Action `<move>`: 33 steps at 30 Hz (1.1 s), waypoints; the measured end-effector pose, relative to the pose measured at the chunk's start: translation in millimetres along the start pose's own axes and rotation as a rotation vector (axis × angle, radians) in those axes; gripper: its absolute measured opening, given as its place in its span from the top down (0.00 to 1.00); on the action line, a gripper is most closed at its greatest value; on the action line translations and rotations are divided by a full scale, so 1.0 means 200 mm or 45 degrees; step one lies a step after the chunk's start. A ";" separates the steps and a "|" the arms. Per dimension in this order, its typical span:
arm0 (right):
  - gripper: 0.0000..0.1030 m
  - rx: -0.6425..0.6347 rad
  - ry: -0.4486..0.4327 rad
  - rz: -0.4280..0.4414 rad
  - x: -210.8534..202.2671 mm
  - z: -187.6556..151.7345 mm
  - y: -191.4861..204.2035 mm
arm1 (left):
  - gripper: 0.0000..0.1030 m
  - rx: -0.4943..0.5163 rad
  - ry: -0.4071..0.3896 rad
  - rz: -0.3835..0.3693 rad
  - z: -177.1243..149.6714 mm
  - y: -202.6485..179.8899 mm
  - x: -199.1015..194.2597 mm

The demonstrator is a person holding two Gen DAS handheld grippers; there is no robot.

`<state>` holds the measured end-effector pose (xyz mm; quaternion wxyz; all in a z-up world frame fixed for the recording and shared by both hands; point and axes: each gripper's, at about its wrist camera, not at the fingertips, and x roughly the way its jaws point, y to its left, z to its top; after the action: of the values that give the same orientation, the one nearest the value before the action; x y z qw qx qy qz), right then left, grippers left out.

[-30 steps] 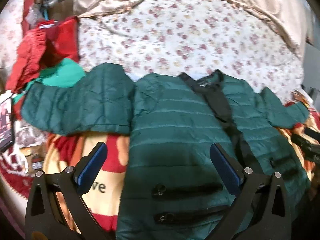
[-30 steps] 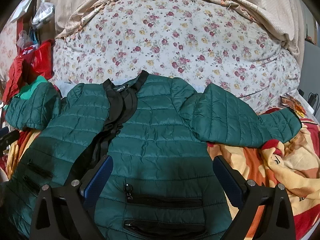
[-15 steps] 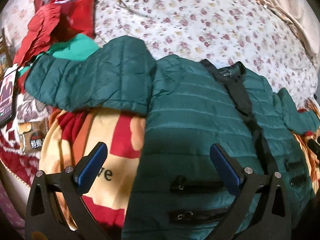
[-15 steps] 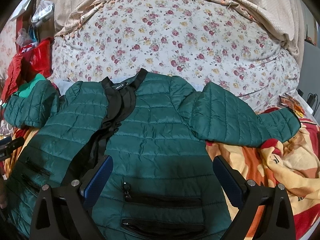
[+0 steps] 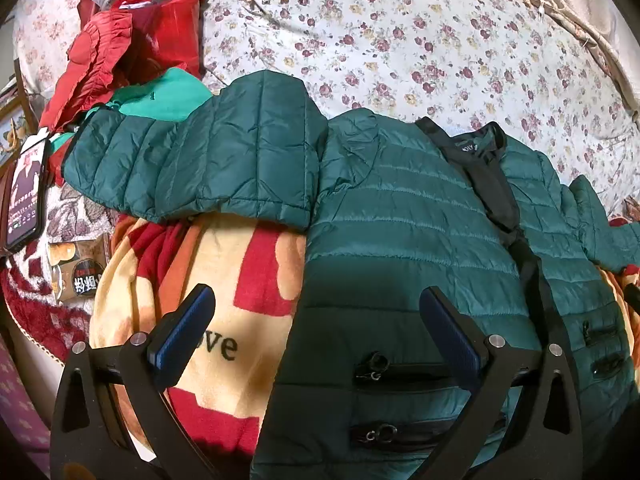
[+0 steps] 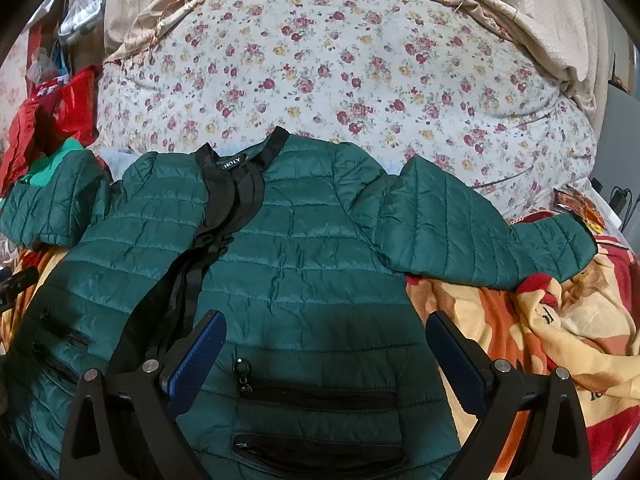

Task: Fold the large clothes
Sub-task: 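Move the left gripper toward the jacket sleeve nearest it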

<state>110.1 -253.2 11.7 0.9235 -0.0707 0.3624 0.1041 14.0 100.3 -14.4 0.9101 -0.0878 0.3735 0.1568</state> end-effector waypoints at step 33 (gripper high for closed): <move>0.04 0.006 0.006 -0.009 0.01 0.00 0.00 | 0.00 -0.013 0.009 -0.015 -0.01 0.00 0.02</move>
<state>111.6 -253.5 10.7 0.9232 -0.0701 0.3644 0.1000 15.4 99.8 -18.2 0.9091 -0.0954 0.3755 0.1530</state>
